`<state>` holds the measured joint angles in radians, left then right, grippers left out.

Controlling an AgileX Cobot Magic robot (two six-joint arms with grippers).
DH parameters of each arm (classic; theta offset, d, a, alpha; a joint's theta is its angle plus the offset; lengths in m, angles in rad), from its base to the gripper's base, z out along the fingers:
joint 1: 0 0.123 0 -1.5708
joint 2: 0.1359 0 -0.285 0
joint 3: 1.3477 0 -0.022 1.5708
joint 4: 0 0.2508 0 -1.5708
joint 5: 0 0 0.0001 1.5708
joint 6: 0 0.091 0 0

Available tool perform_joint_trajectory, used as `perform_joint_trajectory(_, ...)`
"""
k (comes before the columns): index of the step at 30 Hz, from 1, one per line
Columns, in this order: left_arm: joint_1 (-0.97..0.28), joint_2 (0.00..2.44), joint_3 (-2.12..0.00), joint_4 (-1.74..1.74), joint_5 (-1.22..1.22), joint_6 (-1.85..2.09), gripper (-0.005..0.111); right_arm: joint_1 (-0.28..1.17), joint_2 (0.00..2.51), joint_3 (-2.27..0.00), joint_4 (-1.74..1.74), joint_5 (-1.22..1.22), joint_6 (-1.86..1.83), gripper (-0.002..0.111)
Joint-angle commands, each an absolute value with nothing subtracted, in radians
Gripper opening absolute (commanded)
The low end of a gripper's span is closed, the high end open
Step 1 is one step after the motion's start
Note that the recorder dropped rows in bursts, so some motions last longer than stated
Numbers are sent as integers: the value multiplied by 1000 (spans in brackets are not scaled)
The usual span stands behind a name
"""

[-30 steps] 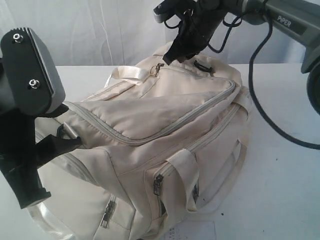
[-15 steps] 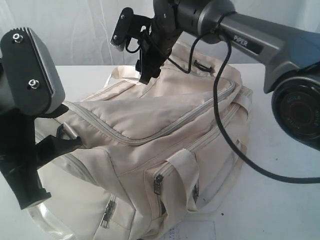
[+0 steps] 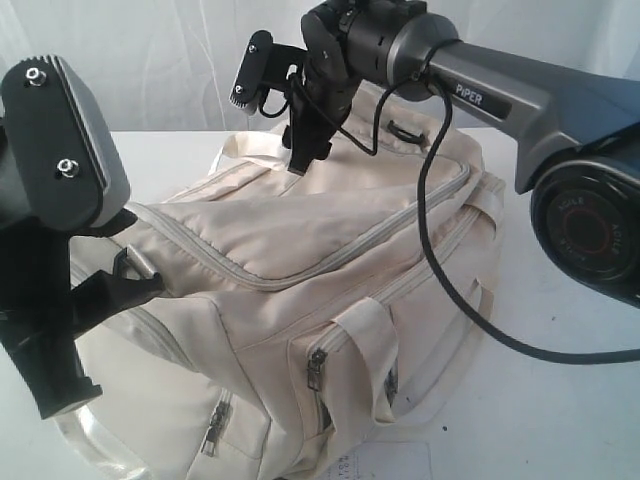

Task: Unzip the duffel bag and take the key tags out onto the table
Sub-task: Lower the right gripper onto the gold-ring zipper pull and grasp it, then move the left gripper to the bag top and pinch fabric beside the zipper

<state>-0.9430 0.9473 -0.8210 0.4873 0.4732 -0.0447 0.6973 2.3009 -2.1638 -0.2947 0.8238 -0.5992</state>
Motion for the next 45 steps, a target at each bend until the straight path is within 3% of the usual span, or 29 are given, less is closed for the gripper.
perform_joint_trajectory(1,-941,938,-814,480,490,-56,59,669,2298,-2161,-394,880,-463,63)
perform_joint_trajectory(10,-941,935,-814,478,489,-56,59,625,2319,-2161,-339,928,-449,61)
perform_joint_trajectory(12,-941,935,-814,478,489,-56,59,621,2333,-2161,-339,944,-447,53)
perform_joint_trajectory(19,-941,935,-814,478,489,-56,59,617,2328,-2161,-341,1010,-412,6)
perform_joint_trajectory(21,-941,935,-814,478,489,-56,59,617,2315,-2161,-341,1045,-395,0)
perform_joint_trajectory(31,-941,925,-814,481,515,-52,59,583,2232,-2161,-363,1221,-225,0)
perform_joint_trajectory(39,-941,907,-814,513,528,-52,59,567,2177,-2161,-305,1221,-197,0)
perform_joint_trajectory(45,-939,913,-814,881,579,-348,57,567,2174,-2161,-267,1221,-205,0)
